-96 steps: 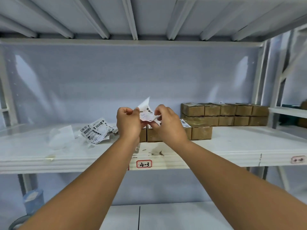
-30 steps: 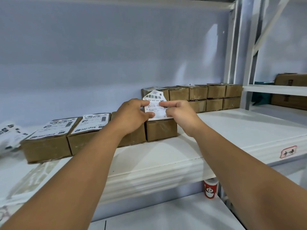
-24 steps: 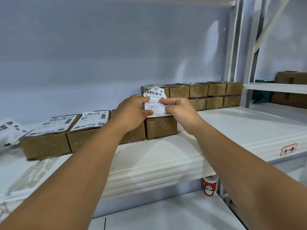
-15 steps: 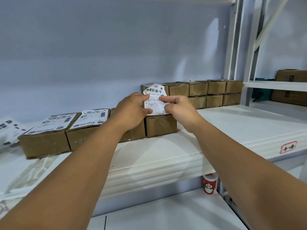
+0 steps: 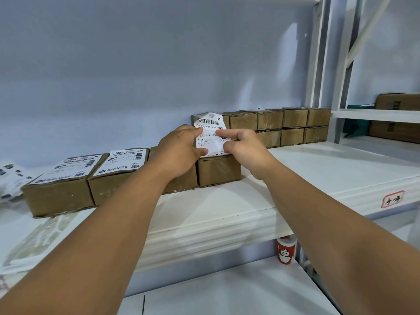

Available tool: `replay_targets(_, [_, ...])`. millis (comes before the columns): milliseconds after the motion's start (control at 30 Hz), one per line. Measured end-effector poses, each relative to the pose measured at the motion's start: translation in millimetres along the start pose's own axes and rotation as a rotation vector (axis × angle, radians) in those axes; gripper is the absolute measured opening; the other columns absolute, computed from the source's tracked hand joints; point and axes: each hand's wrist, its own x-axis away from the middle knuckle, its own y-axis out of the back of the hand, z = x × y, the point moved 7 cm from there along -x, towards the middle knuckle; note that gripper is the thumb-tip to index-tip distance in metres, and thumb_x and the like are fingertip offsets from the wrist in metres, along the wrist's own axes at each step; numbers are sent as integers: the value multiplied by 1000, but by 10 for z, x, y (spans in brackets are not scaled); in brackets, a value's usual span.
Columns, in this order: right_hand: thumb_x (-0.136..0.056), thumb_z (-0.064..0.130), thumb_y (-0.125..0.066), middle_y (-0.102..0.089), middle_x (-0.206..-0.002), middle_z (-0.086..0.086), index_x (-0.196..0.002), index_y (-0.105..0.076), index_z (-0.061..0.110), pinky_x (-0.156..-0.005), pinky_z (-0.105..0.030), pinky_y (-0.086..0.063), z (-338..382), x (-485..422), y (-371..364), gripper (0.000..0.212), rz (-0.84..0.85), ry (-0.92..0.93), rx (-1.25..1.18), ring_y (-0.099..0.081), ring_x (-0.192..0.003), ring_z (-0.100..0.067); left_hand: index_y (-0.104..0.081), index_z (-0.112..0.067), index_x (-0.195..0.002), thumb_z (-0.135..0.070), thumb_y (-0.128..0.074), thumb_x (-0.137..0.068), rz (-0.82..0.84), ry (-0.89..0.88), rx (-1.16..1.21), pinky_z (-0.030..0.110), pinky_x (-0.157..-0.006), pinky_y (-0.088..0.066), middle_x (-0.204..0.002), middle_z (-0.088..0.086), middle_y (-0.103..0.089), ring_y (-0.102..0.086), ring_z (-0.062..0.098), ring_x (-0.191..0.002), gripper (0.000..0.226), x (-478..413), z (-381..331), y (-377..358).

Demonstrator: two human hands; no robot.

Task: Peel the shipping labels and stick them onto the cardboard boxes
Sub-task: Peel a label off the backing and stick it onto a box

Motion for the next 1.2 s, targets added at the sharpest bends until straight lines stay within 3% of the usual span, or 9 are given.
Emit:
replay_targets(233, [-87,-1,-49,-62,-111,2,-130,-58,14,-79,-15,-48,-6,-1,-9,47,7,-3,-5,-57,-81,0,-39,-21,-142,-29,-60,-90,-9,-5,-1,25,-97,-33,-144,-2,-39,-51,19,-117,57,10,-12,6])
replay_targets(567, [-86,-5,-45,-60,-125,1,-134,-55,15,-68,-2,-43,-13,-32,-36,53,40,33,12,-55,-86,4,-39,-20,-142,-28,-60,-90,-16,-32,-27,31,-99,-38,-142,-1,-40,-54,20,-114,57,25,-36,11])
replay_targets(667, [-86,-3,-46,-61,-121,3,-133,-56,16,-67,-1,-43,-15,-23,-37,52,37,30,26,-56,-85,4,-38,-20,-142,-28,-60,-90,-15,-30,-11,30,-100,-38,-143,-1,-40,-53,20,-115,57,24,-26,9])
replay_targets(833, [-87,1,-50,-56,-95,13,-134,-54,19,-54,-2,-39,-25,-16,-42,50,44,26,68,-54,-72,3,-37,-18,-143,-25,-59,-91,-4,-24,10,28,-100,-36,-143,0,-39,-51,20,-116,57,16,-26,-6])
replay_targets(900, [-88,5,-51,-51,-98,13,-135,-53,19,-52,-2,-36,-22,-16,-55,49,51,39,112,-52,-72,3,-36,-16,-143,-24,-59,-91,1,-25,13,27,-101,-35,-142,1,-39,-50,21,-117,57,16,-31,-14])
replay_targets(1067, [-87,11,-53,-52,-125,0,-132,-57,24,-66,-10,-42,-59,-35,-78,47,66,14,120,-57,-82,-1,-39,-16,-142,-25,-55,-94,18,-33,10,20,-98,-30,-143,-1,-38,-48,18,-119,51,23,-39,-20])
replay_targets(1200, [-88,9,-53,-54,-115,8,-132,-57,21,-68,-5,-37,-56,-14,-68,45,94,-12,80,-53,-87,4,-49,-20,-135,-36,-52,-93,13,-34,53,20,-94,-31,-139,-3,-43,-47,15,-119,45,42,-57,-1])
